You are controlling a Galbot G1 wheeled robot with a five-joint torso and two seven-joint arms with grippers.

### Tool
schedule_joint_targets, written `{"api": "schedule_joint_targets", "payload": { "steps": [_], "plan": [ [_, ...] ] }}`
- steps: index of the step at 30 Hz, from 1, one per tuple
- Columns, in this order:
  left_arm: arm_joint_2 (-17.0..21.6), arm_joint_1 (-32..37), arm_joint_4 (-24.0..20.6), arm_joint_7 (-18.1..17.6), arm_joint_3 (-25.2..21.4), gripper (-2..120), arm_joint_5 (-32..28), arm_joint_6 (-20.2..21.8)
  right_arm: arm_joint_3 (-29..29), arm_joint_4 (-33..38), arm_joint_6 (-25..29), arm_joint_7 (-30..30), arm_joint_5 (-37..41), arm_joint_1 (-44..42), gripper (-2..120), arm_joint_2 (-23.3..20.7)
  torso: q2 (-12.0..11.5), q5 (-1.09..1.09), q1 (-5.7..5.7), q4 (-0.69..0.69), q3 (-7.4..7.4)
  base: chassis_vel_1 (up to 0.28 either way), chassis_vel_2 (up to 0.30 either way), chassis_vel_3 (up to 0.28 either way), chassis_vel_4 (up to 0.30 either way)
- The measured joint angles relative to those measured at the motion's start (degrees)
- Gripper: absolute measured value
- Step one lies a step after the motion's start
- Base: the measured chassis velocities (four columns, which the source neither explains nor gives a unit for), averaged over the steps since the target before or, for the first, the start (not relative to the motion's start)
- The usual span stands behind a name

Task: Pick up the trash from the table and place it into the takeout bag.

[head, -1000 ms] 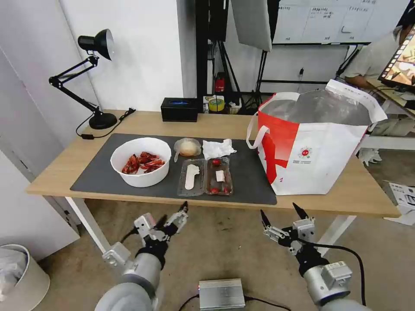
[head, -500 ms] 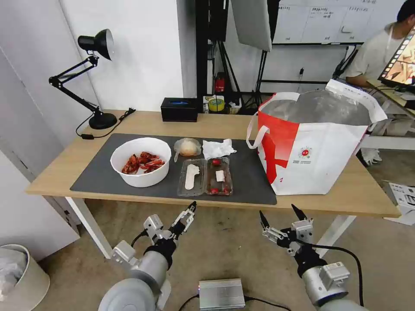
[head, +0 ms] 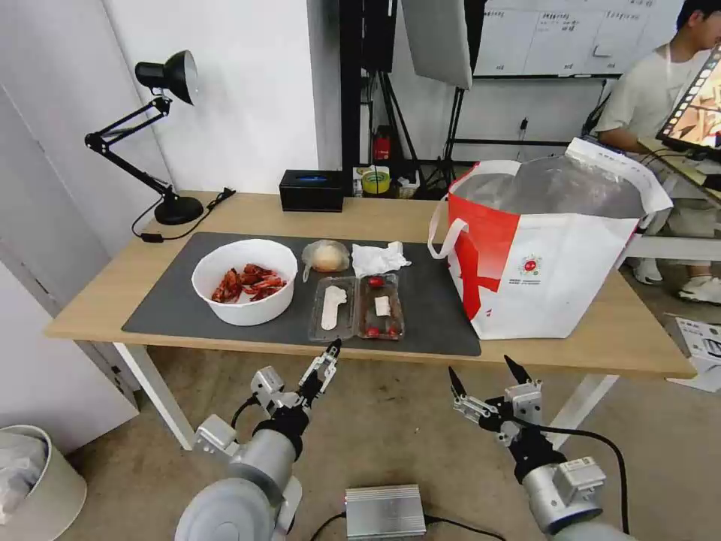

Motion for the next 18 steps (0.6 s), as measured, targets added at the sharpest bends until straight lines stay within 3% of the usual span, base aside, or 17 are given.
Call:
{"api": "schedule_joint_targets", "payload": {
  "steps": [18],
  "plan": [
    [-1.3,-5.3,5.3,-1.5,1.8,100,-2.2,-0.8,-0.3,-0.1,-0.1,0.0,-0.3,0.1,100,-0.8,0.0,0.0,0.0,0.0,0.0,0.0,0.0,0.0,0.0]
  ]
}}
